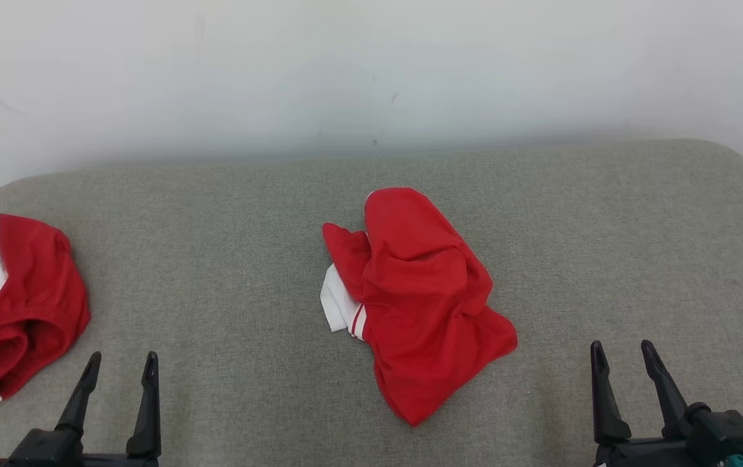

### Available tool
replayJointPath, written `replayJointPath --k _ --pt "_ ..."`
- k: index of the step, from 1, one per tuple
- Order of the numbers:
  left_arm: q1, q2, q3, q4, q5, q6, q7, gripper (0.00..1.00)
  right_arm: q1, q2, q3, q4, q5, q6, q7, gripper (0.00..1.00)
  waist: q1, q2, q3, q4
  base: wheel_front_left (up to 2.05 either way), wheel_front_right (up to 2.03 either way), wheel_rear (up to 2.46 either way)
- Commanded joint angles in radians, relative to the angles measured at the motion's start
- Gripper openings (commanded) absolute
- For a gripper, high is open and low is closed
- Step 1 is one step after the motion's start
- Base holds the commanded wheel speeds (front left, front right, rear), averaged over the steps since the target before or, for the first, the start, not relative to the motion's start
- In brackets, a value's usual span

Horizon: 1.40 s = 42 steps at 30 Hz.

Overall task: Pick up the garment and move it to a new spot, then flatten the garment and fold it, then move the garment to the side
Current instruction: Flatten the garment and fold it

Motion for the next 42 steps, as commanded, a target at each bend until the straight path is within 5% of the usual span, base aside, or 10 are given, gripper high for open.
replayJointPath --k 1,23,42 --pt "0.001 0.004 -0.001 0.003 -0.001 0.001 -0.003 1.0 0.005 -0.002 0.001 0.002 -0.003 0.001 -0.002 1.0 0.0 -0.0001 0.0 0.0 0.0 0.0 0.0" --pt "-0.056 0.018 -0.013 0.023 -0.012 0.001 -0.003 1.0 -0.014 -0.002 0.012 -0.003 0.008 0.001 -0.001 1.0 0.0 -0.0001 0.036 -0.026 0.0 0.0 0.0" --pt "-0.525 0.146 -0.367 0.333 -0.154 0.002 -0.003 1.0 -0.093 -0.001 0.027 -0.003 0.063 0.001 -0.01 1.0 0.0 -0.0001 0.225 -0.197 0.0 0.0 0.0"
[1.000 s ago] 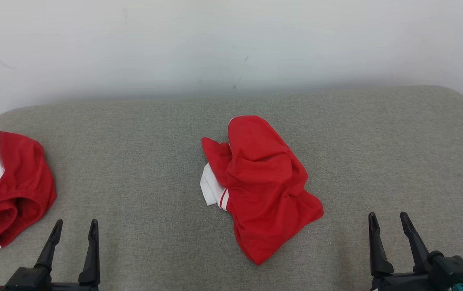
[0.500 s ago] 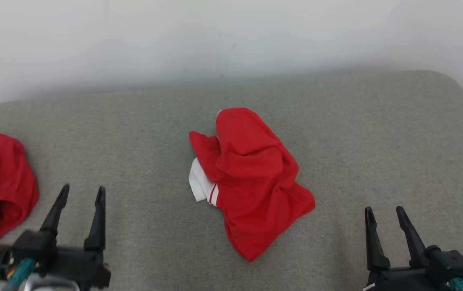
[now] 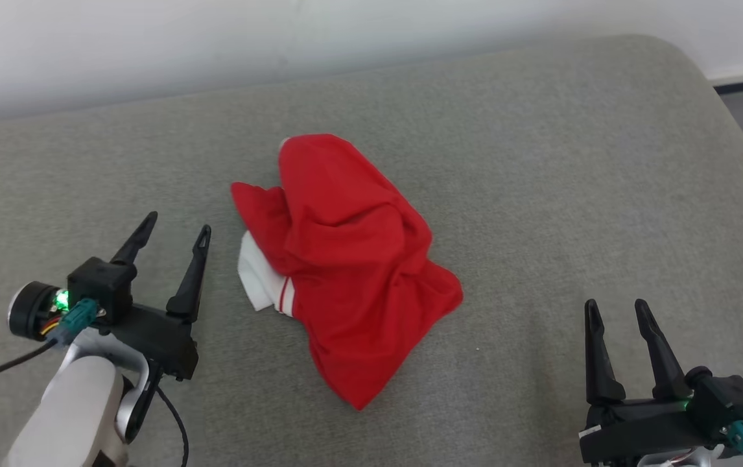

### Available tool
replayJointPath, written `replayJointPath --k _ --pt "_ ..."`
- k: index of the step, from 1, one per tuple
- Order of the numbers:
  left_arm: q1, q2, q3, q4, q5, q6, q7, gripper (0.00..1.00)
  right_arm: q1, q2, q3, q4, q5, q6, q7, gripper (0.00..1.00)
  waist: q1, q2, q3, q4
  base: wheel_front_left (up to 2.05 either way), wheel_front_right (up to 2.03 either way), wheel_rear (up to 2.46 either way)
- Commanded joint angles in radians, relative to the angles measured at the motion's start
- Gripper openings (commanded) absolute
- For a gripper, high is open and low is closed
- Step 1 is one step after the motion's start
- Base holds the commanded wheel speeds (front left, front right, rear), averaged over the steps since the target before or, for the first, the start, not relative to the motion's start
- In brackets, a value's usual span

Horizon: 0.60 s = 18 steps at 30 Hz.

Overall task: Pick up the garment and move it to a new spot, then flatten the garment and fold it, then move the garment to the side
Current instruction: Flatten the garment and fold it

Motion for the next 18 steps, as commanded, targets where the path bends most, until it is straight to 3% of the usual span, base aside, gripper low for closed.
replayJointPath --k 1,16,17,18 --pt "-0.018 0.006 -0.015 0.018 -0.016 0.002 0.0 1.0 -0.007 -0.001 0.0 -0.004 0.004 0.001 -0.004 1.0 -0.0002 -0.0001 0.049 -0.054 0.0 0.0 0.0" --pt "-0.149 0.011 -0.326 0.262 -0.177 0.002 0.116 1.0 -0.017 -0.001 0.0 -0.009 0.028 0.001 -0.005 1.0 -0.0002 -0.0001 0.063 -0.089 0.0 0.0 0.0" --pt "-0.155 0.008 -0.339 0.268 -0.188 0.002 0.117 0.25 -0.016 -0.001 -0.002 -0.009 0.026 0.001 -0.005 1.0 -0.0002 -0.0001 0.06 -0.088 0.0 0.0 0.0" --pt "-0.161 0.004 -0.353 0.268 -0.199 0.002 0.107 0.0 -0.012 -0.001 -0.006 -0.008 0.025 0.001 -0.005 1.0 -0.0002 -0.0001 0.055 -0.084 0.0 0.0 0.0"
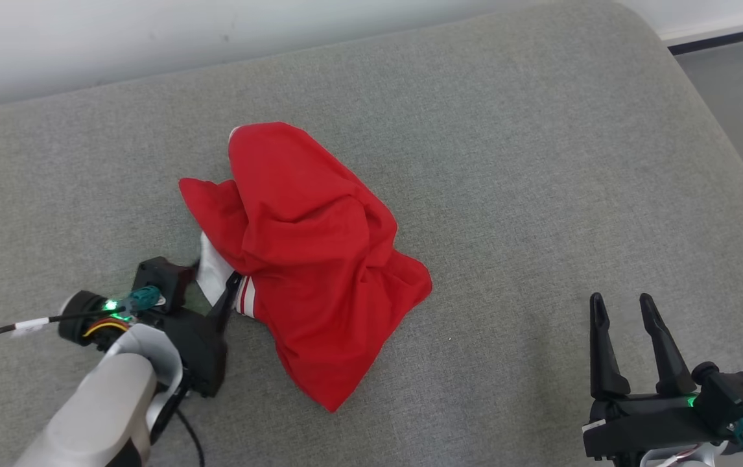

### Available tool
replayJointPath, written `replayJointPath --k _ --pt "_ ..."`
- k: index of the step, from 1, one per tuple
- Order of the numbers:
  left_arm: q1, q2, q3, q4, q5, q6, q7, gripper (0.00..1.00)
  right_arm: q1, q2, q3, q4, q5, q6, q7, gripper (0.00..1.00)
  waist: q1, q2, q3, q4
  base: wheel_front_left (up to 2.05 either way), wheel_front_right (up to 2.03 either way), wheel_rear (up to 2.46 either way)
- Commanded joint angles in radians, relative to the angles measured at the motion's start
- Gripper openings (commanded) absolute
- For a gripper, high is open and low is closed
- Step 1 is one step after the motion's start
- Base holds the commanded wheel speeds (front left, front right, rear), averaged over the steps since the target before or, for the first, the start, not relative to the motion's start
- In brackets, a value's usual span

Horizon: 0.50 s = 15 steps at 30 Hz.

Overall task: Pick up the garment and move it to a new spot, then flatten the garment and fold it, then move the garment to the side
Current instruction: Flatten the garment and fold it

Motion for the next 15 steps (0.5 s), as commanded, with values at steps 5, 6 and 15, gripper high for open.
replayJointPath --k 5,6,15 --pt "-0.029 -0.01 -0.039 0.008 -0.042 0.002 -0.06 0.0 0.024 -0.002 -0.019 0.002 -0.011 0.001 -0.003 1.0 0.0 -0.0001 -0.047 0.053 0.0 0.0 0.0" --pt "-0.032 -0.01 -0.035 0.005 -0.046 0.002 -0.071 0.0 0.028 -0.001 -0.021 0.004 -0.016 0.001 -0.003 1.0 0.0 -0.0001 -0.056 0.067 0.0 0.0 0.0" --pt "0.088 -0.006 0.033 -0.136 -0.068 0.063 -0.11 0.0 0.058 -0.002 -0.04 0.013 -0.037 0.001 -0.003 1.0 0.0 -0.0001 -0.136 0.214 0.0 0.0 0.0"
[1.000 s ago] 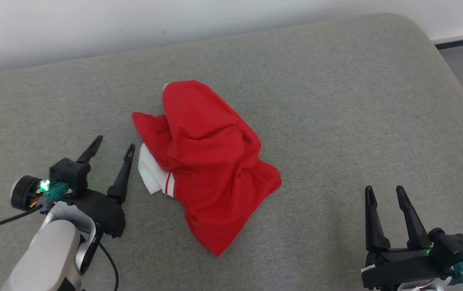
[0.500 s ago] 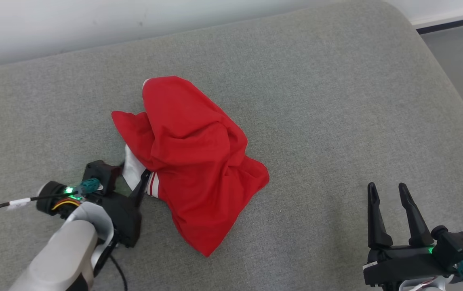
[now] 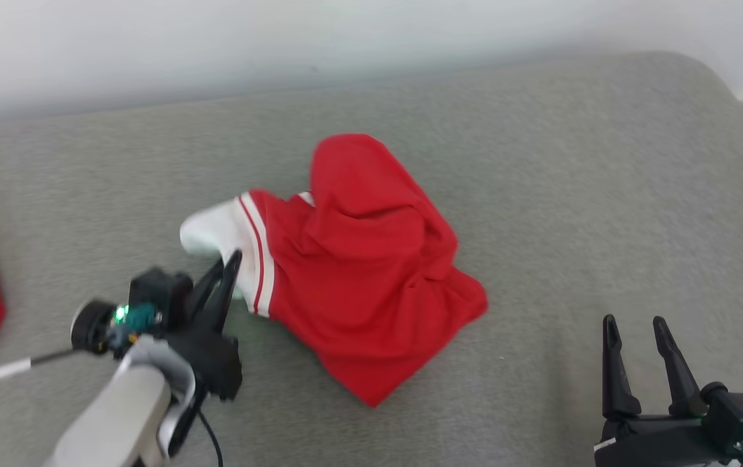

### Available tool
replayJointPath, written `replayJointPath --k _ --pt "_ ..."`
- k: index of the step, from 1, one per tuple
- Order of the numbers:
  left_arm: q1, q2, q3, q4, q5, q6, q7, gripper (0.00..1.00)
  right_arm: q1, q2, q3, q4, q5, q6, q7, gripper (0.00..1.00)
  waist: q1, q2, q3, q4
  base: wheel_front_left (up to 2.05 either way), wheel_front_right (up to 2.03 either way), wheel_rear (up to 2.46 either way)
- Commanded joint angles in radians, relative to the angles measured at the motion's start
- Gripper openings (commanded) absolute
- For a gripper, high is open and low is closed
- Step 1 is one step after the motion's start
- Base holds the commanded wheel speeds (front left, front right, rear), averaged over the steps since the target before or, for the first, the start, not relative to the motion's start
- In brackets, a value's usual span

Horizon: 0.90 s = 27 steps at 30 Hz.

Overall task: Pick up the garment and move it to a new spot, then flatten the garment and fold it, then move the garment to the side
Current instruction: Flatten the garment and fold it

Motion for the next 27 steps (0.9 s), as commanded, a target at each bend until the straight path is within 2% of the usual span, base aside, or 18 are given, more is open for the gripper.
replayJointPath --k 1,3,10,14,17,21,22,23,24,27 --pt "0.074 0.012 0.014 -0.058 -0.008 0.028 -0.006 0.0 0.018 -0.002 -0.002 0.005 -0.01 0.001 -0.001 1.0 0.0 -0.0001 -0.068 0.098 0.0 0.0 0.0" --pt "0.106 0.017 0.019 -0.084 -0.01 0.041 -0.006 0.0 0.022 -0.002 -0.002 0.007 -0.008 0.001 -0.001 1.0 0.0 -0.0001 -0.075 0.113 0.0 0.0 0.0" --pt "0.376 0.05 0.06 -0.295 -0.039 0.149 -0.007 0.0 0.044 -0.002 -0.002 0.02 -0.005 0.001 -0.001 1.0 0.0 -0.0001 -0.118 0.188 0.0 0.0 0.0" --pt "0.512 0.057 0.071 -0.371 -0.074 0.2 -0.007 0.0 0.051 -0.002 0.0 0.023 -0.013 0.001 -0.001 1.0 0.0 -0.0001 -0.129 0.214 0.0 0.0 0.0" --pt "0.587 0.063 0.065 -0.4 -0.083 0.225 0.0 0.0 0.053 -0.002 0.0 0.024 -0.018 0.001 -0.001 1.0 0.0 -0.0001 -0.135 0.223 0.0 0.0 0.0" --pt "0.641 0.062 0.047 -0.405 -0.102 0.236 0.033 0.0 0.053 -0.002 0.003 0.028 -0.02 0.001 -0.001 1.0 0.0 -0.0001 -0.139 0.227 0.0 0.0 0.0" --pt "0.641 0.063 0.048 -0.41 -0.098 0.241 0.03 0.32 0.053 -0.002 0.004 0.028 -0.021 0.001 -0.001 1.0 0.0 -0.0001 -0.14 0.227 0.0 0.0 0.0" --pt "0.639 0.063 0.05 -0.415 -0.093 0.245 0.028 0.73 0.053 -0.002 0.005 0.029 -0.021 0.001 -0.001 1.0 0.0 -0.0001 -0.142 0.225 0.0 0.0 0.0" --pt "0.634 0.064 0.054 -0.421 -0.088 0.25 0.024 1.0 0.053 -0.002 0.006 0.03 -0.021 0.001 -0.001 1.0 0.0 -0.0001 -0.143 0.223 0.0 0.0 0.0" --pt "0.608 0.077 0.074 -0.456 -0.063 0.251 0.009 1.0 0.053 -0.002 0.002 0.03 -0.017 0.001 -0.001 1.0 0.0 -0.0001 -0.146 0.212 0.0 0.0 0.0"
